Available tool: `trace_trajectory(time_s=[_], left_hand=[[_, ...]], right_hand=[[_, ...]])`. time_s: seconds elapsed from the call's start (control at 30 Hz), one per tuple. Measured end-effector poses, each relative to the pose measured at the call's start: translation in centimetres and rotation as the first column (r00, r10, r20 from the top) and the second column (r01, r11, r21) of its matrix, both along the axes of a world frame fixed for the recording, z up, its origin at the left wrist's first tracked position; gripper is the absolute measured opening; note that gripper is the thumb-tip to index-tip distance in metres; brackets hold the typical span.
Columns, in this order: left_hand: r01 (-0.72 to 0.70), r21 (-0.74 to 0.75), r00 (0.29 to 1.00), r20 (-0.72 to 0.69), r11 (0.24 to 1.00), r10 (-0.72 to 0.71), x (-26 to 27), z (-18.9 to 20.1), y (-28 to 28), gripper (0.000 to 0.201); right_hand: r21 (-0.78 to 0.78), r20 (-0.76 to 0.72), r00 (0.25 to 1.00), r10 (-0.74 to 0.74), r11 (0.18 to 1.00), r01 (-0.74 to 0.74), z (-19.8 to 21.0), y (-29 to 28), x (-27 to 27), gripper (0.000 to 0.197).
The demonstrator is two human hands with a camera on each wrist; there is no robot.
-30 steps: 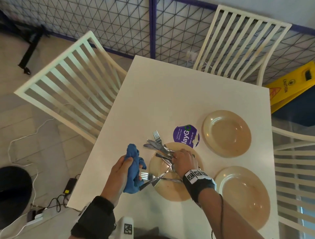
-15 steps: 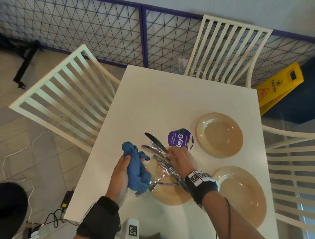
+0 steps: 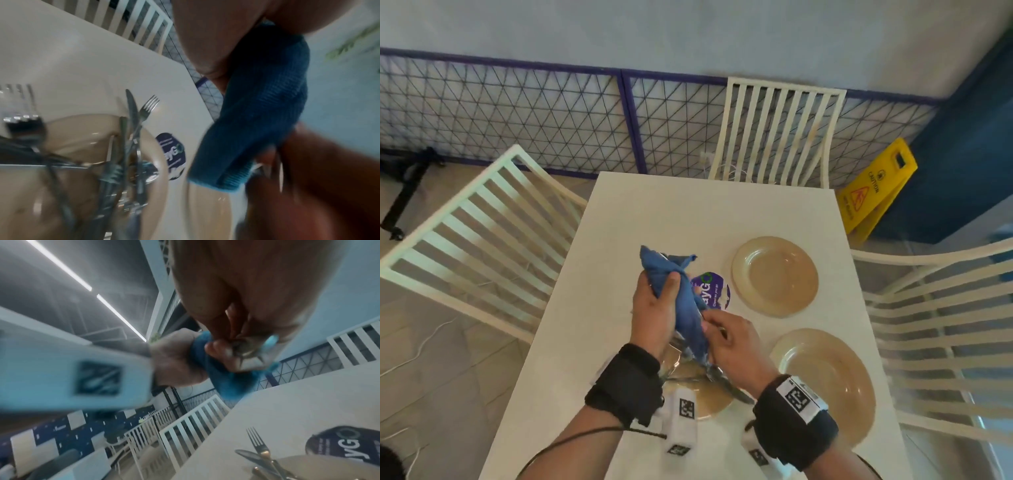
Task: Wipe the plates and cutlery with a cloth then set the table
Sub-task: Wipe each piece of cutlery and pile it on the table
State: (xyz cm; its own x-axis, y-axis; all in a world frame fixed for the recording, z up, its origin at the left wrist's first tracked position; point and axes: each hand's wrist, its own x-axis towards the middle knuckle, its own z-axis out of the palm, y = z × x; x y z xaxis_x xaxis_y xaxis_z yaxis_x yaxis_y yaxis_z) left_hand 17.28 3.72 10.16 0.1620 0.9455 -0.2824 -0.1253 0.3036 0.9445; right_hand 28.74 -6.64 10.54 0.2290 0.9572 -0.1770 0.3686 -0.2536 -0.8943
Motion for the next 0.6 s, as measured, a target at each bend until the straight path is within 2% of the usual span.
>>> trace_trajectory(time_s=[0.07, 0.17, 0.3, 0.37, 0.47, 0.53, 0.6], left_hand=[[-0.053, 0.005, 0.998, 0.037, 0.999, 0.053, 0.7, 0.8, 1.4, 0.048], [-0.091, -0.002, 0.994, 0.067, 0.996, 0.091, 2.9, 2.0, -0.9, 0.027], [0.023, -0.040, 1.000, 0.021, 0.999, -0.022, 4.7, 1.1, -7.4, 0.030], [0.026, -0.026, 1.000, -0.015, 0.999, -0.026, 4.9, 1.6, -7.5, 0.029], [-0.084, 0.020, 0.996, 0.016, 0.996, 0.083, 4.9, 2.6, -5.5, 0.014], [-0.133, -0.006, 0.989, 0.070, 0.991, 0.133, 5.3, 2.9, -5.3, 0.015], [-0.095, -0.026, 0.992, 0.078, 0.995, 0.097, 6.1, 2.9, -7.4, 0.025]], right_hand=[[0.012, -0.018, 1.000, -0.019, 1.000, 0.019, 0.3, -1.9, 0.2, 0.022], [0.047, -0.048, 0.997, -0.068, 0.996, 0.070, 0.4, -3.1, 1.0, 0.023], [0.073, -0.141, 0.977, -0.159, 0.983, 0.171, 0.7, -4.1, 2.2, 0.024], [0.073, -0.134, 0.981, -0.143, 0.985, 0.154, 0.9, -5.8, 2.5, 0.025], [0.080, -0.098, 0.989, -0.108, 0.990, 0.116, 1.6, -8.8, 2.9, 0.025], [0.082, -0.121, 0.987, -0.107, 0.990, 0.117, 1.9, -9.9, 3.2, 0.026], [0.094, -0.126, 0.982, -0.139, 0.984, 0.151, 1.8, -10.1, 3.6, 0.034]])
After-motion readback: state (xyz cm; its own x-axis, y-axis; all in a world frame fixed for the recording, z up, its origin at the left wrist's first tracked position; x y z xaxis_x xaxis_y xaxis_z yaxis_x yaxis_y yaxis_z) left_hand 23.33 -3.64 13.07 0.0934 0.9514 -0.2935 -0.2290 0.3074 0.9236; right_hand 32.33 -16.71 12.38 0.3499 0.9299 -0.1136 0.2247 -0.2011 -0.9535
